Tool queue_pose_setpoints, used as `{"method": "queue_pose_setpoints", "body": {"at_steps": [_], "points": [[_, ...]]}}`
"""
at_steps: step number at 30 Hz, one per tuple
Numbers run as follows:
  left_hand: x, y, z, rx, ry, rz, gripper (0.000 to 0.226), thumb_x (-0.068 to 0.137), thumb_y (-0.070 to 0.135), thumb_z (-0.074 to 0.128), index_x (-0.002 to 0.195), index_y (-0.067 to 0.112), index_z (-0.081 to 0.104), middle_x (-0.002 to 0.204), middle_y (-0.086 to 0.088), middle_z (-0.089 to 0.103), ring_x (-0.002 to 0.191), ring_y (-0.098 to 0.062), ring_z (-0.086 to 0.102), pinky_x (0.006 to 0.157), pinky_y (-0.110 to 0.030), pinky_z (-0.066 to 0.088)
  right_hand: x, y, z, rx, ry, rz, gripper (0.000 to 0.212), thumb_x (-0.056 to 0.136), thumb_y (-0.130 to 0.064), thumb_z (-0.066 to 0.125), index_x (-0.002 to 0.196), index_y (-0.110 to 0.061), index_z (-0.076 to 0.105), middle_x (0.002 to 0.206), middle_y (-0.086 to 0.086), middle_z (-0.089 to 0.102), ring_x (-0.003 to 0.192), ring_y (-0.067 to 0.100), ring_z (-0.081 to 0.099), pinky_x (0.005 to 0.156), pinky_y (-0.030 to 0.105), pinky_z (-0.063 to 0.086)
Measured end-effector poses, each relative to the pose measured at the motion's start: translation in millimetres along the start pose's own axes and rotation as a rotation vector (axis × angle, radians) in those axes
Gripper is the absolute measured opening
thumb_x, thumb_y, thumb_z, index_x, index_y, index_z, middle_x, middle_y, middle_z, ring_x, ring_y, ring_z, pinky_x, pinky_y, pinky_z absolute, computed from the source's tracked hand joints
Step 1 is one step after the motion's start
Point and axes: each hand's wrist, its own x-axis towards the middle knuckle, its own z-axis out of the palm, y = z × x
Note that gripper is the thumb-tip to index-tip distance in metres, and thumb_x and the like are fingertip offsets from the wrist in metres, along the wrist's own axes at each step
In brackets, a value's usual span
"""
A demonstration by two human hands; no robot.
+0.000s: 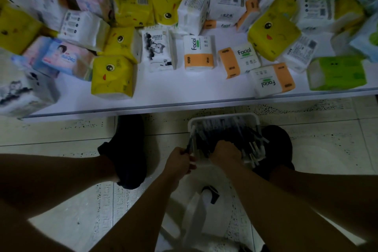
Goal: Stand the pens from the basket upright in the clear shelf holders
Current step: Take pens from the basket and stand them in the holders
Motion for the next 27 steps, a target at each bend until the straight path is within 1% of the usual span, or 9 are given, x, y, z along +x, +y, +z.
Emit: {"method": "queue_pose_setpoints", "body": {"at_steps": [4, 7, 10, 13, 17, 19, 21, 24, 27], "points": [[-2.0, 2.5, -2.0, 0.034, 0.006, 0.028, 0.022, 0.098, 0.005, 0.037, 0.117, 0.007, 0.047, 0.094, -0.009, 0.057, 0.073, -0.017, 0.051, 0.064, -0.027, 0.045, -0.5, 3.3, 0.7, 0.054, -0.023, 0.007, 0.022, 0.087, -0.027, 0.064, 0.077, -0.008, 0.060, 0.073, 0.004, 0.055, 0.074, 0.024, 0.061, 0.064, 0.030, 0.050], [-8.3, 8.5, -2.4, 0.034, -0.008, 0.093, 0.024, 0.099, 0.008, 0.037, 0.116, 0.022, 0.043, 0.093, -0.006, 0.055, 0.073, -0.015, 0.050, 0.063, -0.026, 0.043, -0.8, 7.0, 2.5, 0.136, -0.007, 0.005, 0.035, 0.088, -0.025, 0.062, 0.059, -0.015, 0.045, 0.062, 0.002, 0.047, 0.055, 0.016, 0.046, 0.059, 0.026, 0.044], [-18.1, 15.7, -3.4, 0.036, -0.040, 0.132, 0.026, 0.094, 0.003, 0.041, 0.113, 0.019, 0.050, 0.097, -0.006, 0.058, 0.083, -0.019, 0.055, 0.066, -0.027, 0.045, -9.5, 8.7, -5.2, 0.232, -0.014, -0.028, 0.036, 0.091, -0.024, 0.061, 0.060, -0.011, 0.050, 0.057, 0.005, 0.046, 0.048, 0.018, 0.045, 0.048, 0.024, 0.043], [-28.3, 25.8, -5.1, 0.057, 0.009, 0.192, 0.019, 0.091, 0.001, 0.046, 0.088, 0.018, 0.054, 0.097, -0.009, 0.061, 0.089, -0.022, 0.058, 0.071, -0.030, 0.047, -28.5, 7.4, -19.0, 0.329, -0.007, -0.072, 0.032, 0.091, -0.019, 0.062, 0.064, -0.005, 0.058, 0.055, 0.009, 0.051, 0.047, 0.021, 0.051, 0.049, 0.030, 0.052], [-44.3, 39.9, -3.9, 0.053, 0.094, 0.297, 0.012, 0.099, 0.022, 0.046, 0.103, 0.014, 0.053, 0.094, -0.005, 0.059, 0.083, -0.018, 0.057, 0.069, -0.029, 0.049, -59.0, 0.1, -37.8, 0.434, 0.088, -0.160, 0.035, 0.087, -0.010, 0.063, 0.061, -0.010, 0.040, 0.058, 0.011, 0.046, 0.053, 0.025, 0.051, 0.059, 0.040, 0.056], [-52.2, 44.0, -2.0, 0.059, 0.108, 0.374, 0.025, 0.101, 0.034, 0.043, 0.105, 0.012, 0.056, 0.092, -0.005, 0.061, 0.083, -0.019, 0.059, 0.076, -0.035, 0.053, -74.7, -6.1, -48.3, 0.480, 0.159, -0.170, 0.035, 0.089, -0.009, 0.055, 0.061, -0.012, 0.034, 0.057, 0.007, 0.039, 0.050, 0.019, 0.041, 0.048, 0.028, 0.045], [-65.9, 48.3, -2.0, 0.086, 0.113, 0.442, 0.028, 0.101, 0.032, 0.043, 0.108, 0.010, 0.057, 0.092, -0.008, 0.062, 0.086, -0.024, 0.061, 0.083, -0.040, 0.053, -90.3, -12.8, -59.8, 0.557, 0.204, -0.170, 0.036, 0.092, -0.010, 0.047, 0.060, -0.015, 0.032, 0.055, 0.003, 0.036, 0.049, 0.018, 0.035, 0.049, 0.025, 0.032], [-83.2, 56.5, -7.1, 0.136, 0.108, 0.541, 0.024, 0.101, 0.029, 0.042, 0.103, 0.008, 0.054, 0.097, -0.019, 0.065, 0.093, -0.037, 0.064, 0.083, -0.046, 0.054, -118.7, -24.1, -83.3, 0.833, 0.212, -0.182, 0.028, 0.091, -0.008, 0.044, 0.064, -0.015, 0.041, 0.061, 0.009, 0.041, 0.056, 0.020, 0.039, 0.057, 0.032, 0.031], [-109.3, 77.4, -20.3, 0.108, 0.099, 0.600, 0.022, 0.101, 0.021, 0.043, 0.105, 0.004, 0.057, 0.099, -0.015, 0.065, 0.094, -0.033, 0.063, 0.080, -0.039, 0.052, -149.9, -30.9, -111.9, 0.939, 0.299, -0.215, 0.026, 0.092, -0.014, 0.045, 0.067, -0.016, 0.046, 0.063, 0.004, 0.045, 0.055, 0.018, 0.040, 0.053, 0.027, 0.029]]}}
